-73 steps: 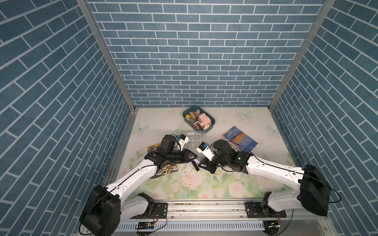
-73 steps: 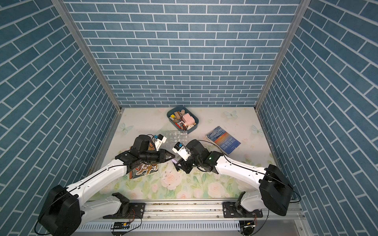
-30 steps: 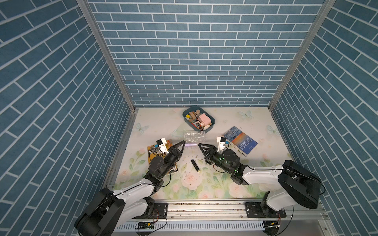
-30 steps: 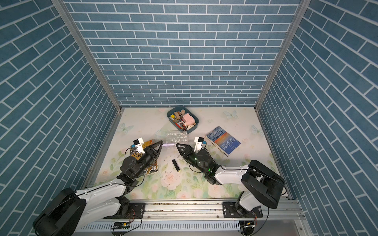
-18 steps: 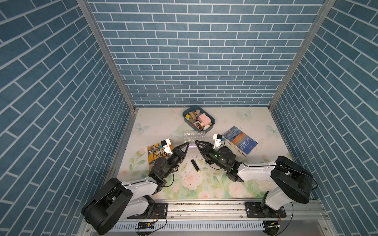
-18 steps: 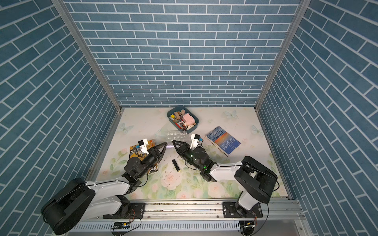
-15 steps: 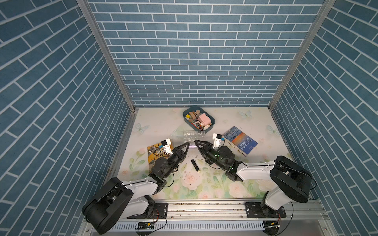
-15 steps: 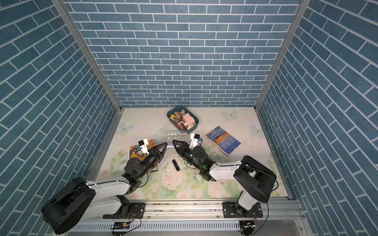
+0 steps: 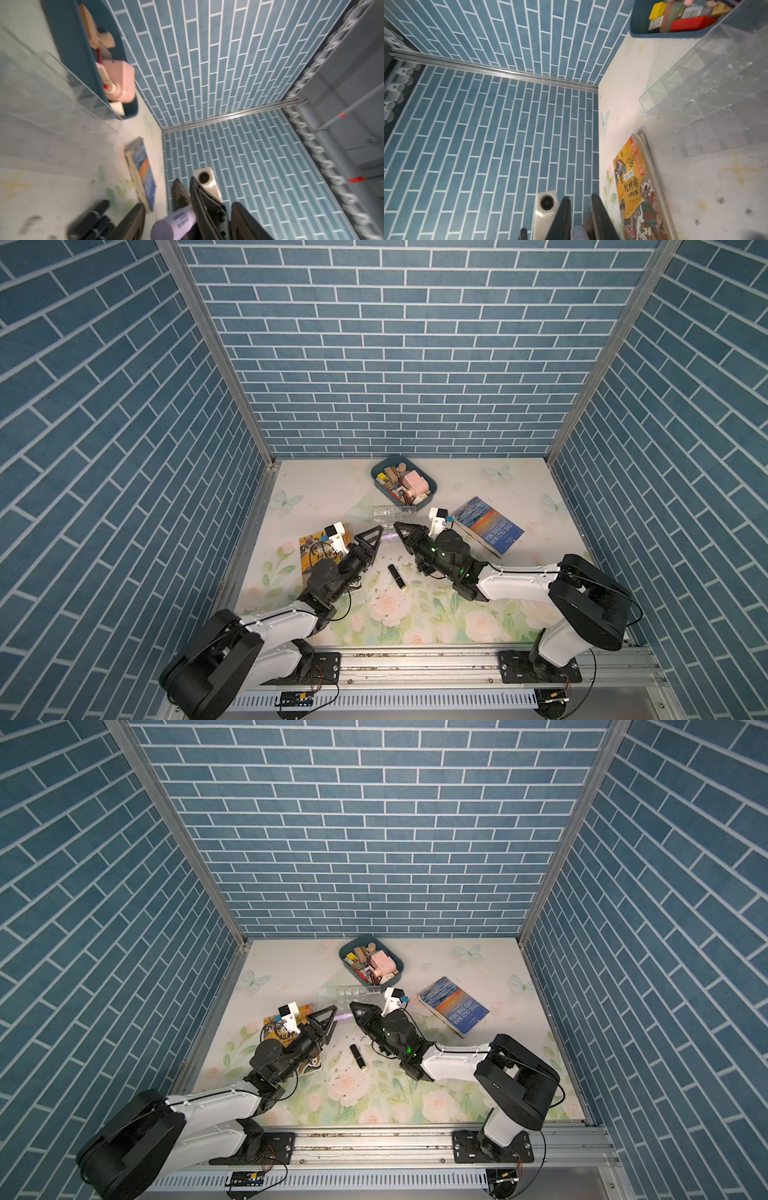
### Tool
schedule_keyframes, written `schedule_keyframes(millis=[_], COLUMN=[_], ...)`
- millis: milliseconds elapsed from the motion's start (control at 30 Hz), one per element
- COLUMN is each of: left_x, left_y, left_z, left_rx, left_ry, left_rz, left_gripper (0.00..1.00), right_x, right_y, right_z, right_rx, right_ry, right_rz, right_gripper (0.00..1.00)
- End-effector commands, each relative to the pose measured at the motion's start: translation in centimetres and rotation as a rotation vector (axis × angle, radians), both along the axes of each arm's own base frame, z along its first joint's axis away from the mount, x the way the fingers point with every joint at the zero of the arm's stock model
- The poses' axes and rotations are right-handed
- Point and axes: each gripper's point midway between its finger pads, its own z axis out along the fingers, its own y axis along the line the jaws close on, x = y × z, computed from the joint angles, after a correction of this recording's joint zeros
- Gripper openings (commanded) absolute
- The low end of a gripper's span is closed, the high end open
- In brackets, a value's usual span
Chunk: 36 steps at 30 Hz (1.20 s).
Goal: Arrange the lipsticks in the organizer
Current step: Pick up the lipstick at the center of the board, then place the lipstick in the storage box.
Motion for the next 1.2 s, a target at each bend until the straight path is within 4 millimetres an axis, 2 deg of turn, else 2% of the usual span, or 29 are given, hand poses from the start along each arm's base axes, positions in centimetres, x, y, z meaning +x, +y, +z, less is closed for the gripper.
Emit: schedule_keyframes(millis=[0,33,67,100,167,200,233,333,400,500,567,800,967,1167], left_x=[1.0,1.2,1.4,1.7,2.3,2.2,2.5,2.7,2.7,2.9,2.6,2.4,2.3,2.5], left_y=[3.3,4.7,5.8,6.7,7.7,8.0,8.0,7.9,7.9,7.9,8.1,8.0,8.2,8.1], left_z=[-4.1,-5.0,-4.9,-4.4,-3.5,-3.9,-3.4,-3.4,-3.6,-3.6,-4.7,-5.6,-5.8,-6.2], left_rx=[0.266,0.395,0.503,0.602,0.736,0.784,0.803,0.815,0.812,0.810,0.817,0.804,0.803,0.800], left_ry=[0.160,0.194,0.205,0.203,0.203,0.217,0.209,0.199,0.195,0.187,0.200,0.207,0.209,0.211], left_rz=[0.093,0.131,0.159,0.181,0.208,0.206,0.207,0.202,0.200,0.199,0.189,0.166,0.163,0.155], left_gripper=[0.76,0.77,0.77,0.78,0.78,0.78,0.78,0.78,0.78,0.78,0.78,0.78,0.78,0.78], right_x=[2.3,3.0,3.8,4.0,5.3,6.0,6.7,9.0,10.3,11.5,12.1,13.2,13.7,13.8], right_y=[-0.5,-0.2,0.2,0.0,0.7,1.2,1.3,2.3,3.1,4.5,5.2,7.3,7.5,7.7], right_z=[-1.6,-1.8,-1.4,-3.9,-4.7,-5.1,-5.7,-5.3,-5.8,-5.4,-5.4,-6.3,-5.3,-2.8], right_rx=[-0.179,-0.257,-0.331,-0.490,-0.694,-0.776,-0.850,-1.006,-1.075,-1.111,-1.111,-1.101,-1.090,-1.074], right_ry=[-0.052,-0.077,-0.119,-0.116,-0.183,-0.207,-0.224,-0.301,-0.326,-0.375,-0.398,-0.419,-0.439,-0.480], right_rz=[0.008,0.016,0.015,0.042,0.076,0.092,0.098,0.086,0.096,0.101,0.106,0.129,0.108,0.091], right_gripper=[0.08,0.08,0.09,0.09,0.06,0.05,0.04,0.02,0.01,0.00,0.00,0.00,0.00,0.00])
